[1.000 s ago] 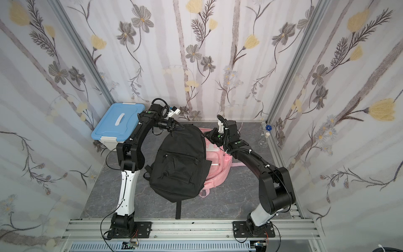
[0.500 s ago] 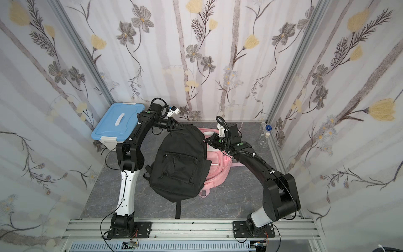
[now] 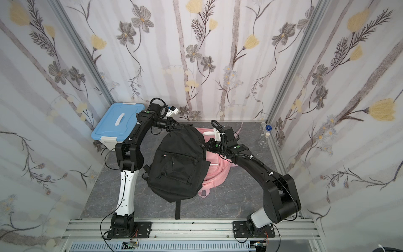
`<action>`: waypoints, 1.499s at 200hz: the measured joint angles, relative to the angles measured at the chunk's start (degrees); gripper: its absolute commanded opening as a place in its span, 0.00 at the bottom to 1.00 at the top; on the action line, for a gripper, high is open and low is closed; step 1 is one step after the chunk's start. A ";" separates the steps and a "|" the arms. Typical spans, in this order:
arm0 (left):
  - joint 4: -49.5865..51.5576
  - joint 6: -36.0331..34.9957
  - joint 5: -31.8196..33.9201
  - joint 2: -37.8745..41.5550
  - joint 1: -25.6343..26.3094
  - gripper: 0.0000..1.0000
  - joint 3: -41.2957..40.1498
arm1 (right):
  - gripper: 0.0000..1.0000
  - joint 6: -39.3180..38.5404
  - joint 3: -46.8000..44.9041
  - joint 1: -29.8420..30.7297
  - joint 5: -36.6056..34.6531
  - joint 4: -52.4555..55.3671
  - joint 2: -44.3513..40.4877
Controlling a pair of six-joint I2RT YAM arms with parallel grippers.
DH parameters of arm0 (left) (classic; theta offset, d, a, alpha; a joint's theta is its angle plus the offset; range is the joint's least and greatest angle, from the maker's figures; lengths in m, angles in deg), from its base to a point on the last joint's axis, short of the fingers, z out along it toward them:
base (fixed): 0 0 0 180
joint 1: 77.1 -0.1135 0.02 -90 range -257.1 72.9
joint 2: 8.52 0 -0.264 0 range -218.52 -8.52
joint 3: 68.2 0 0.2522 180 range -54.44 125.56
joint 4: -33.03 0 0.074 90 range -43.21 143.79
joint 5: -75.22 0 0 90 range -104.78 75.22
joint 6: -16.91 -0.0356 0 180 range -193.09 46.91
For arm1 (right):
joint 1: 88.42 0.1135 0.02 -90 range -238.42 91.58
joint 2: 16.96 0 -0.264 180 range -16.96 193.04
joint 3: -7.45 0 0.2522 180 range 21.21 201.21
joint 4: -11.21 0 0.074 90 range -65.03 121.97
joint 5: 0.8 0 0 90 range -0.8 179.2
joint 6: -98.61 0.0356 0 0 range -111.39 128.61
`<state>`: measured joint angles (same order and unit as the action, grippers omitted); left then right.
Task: Zip up the backpack
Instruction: Zip the zipper on the backpack.
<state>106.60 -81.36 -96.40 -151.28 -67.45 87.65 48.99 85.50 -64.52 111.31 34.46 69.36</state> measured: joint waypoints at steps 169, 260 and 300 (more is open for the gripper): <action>-1.42 3.02 0.07 0.61 -0.31 0.00 -2.16 | 0.00 -7.43 -5.55 1.42 -4.35 1.25 -4.22; -1.20 2.93 0.48 0.76 -0.28 0.00 -2.19 | 0.00 -7.43 -5.77 -0.11 -2.54 1.36 -3.10; -1.60 2.08 2.80 0.79 -0.42 0.00 -2.19 | 0.00 -7.23 -0.17 -0.76 -2.05 5.92 0.61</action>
<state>105.00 -79.29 -93.61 -150.49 -67.87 85.46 41.76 85.33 -65.29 109.25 40.39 69.98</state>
